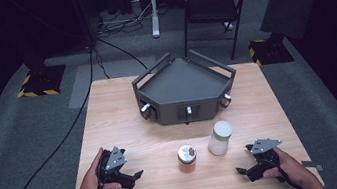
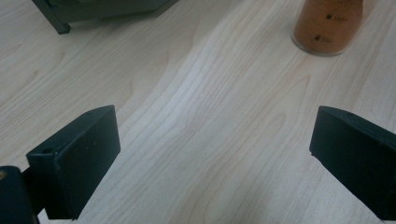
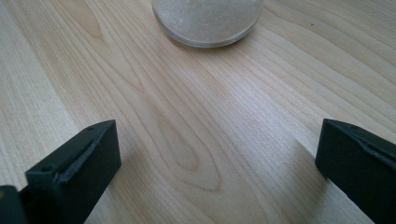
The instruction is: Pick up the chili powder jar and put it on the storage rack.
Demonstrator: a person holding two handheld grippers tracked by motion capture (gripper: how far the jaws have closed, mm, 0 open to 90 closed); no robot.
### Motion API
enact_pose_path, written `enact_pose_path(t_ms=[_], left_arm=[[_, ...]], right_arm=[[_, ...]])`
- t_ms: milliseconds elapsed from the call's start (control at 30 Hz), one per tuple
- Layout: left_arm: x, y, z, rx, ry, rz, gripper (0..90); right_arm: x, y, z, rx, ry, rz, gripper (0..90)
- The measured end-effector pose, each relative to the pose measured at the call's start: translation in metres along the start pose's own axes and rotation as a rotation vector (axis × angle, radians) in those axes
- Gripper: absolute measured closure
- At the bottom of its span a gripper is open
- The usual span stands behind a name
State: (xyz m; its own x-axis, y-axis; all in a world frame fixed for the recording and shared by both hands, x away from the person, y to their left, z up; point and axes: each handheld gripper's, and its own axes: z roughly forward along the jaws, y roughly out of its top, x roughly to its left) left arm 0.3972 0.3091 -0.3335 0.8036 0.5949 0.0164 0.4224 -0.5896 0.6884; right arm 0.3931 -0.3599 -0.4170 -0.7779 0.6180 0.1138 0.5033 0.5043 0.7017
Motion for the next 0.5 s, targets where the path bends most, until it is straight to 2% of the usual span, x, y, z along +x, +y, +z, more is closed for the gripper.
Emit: enact_pose_path(t_ms=[267,500], left_arm=[[-0.003,0.0058,-0.0018,-0.007,-0.002,0.011,1.2],[-0.0042,0.0105,-0.0016,-0.018,-0.019,0.02,1.2]], right_arm=[[0.0,0.0,0.0,0.0,0.0,0.0,0.0],[0.0,0.0,0.0,0.0,0.0,0.0,0.0]])
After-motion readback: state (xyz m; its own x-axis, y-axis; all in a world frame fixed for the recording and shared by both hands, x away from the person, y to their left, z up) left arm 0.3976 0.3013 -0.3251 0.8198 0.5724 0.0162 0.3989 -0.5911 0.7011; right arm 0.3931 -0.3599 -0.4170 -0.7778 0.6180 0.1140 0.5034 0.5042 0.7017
